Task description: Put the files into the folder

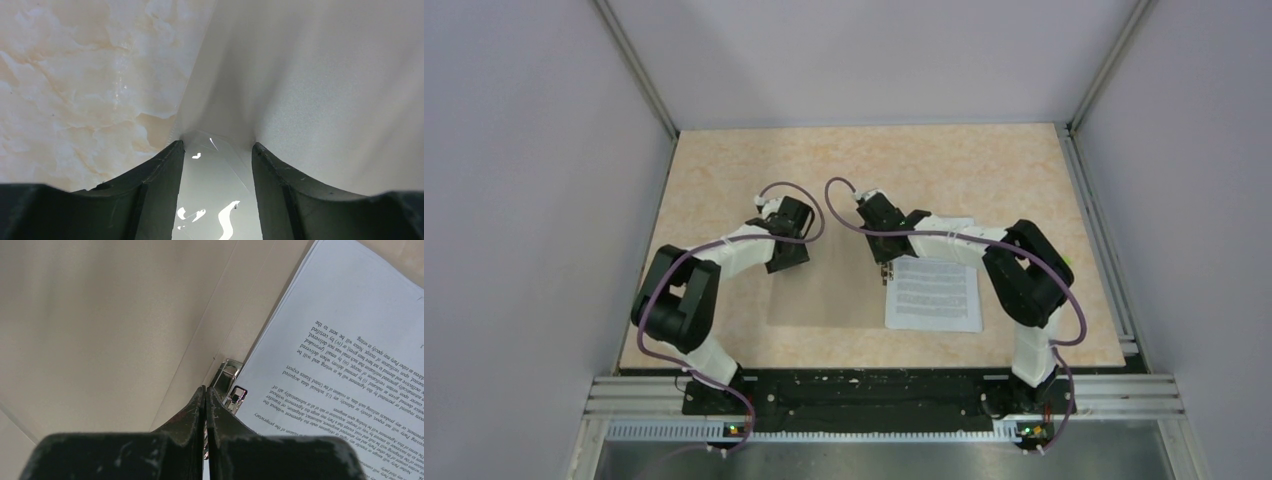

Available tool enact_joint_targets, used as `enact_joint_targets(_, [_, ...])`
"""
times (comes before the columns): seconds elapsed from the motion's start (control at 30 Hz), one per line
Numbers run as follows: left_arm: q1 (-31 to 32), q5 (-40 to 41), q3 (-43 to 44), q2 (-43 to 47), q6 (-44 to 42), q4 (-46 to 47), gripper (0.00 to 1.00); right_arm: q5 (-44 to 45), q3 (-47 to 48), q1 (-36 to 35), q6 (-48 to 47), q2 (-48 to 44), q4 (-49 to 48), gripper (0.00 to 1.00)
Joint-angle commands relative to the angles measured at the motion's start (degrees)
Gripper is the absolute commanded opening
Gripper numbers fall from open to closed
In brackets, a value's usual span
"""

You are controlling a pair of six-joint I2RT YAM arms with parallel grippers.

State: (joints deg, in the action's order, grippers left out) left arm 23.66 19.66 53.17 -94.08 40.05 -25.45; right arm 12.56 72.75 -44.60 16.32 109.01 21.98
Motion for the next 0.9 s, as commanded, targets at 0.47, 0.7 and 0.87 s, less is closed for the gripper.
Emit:
enact_joint_targets(0.47, [-1.1,8.4,0.2,-4.4,16.7,-13.5,0.59,-4.9,2.6,-2.7,-2.6,-10.0,3.3,0.18])
enact_joint_targets(0.7, [-3.9,5.8,-4.5,0.4,19.3,-11.2,0.58,1.6,4.1,-3.8,0.7,-10.1,7.8,0.33])
enact_joint_targets(0.87, [-4.2,5.5,-5.1,1.7,20.1,-11.2,0.58,0.8,1.7,-2.6,6.9,-9.1,5.7,0.55])
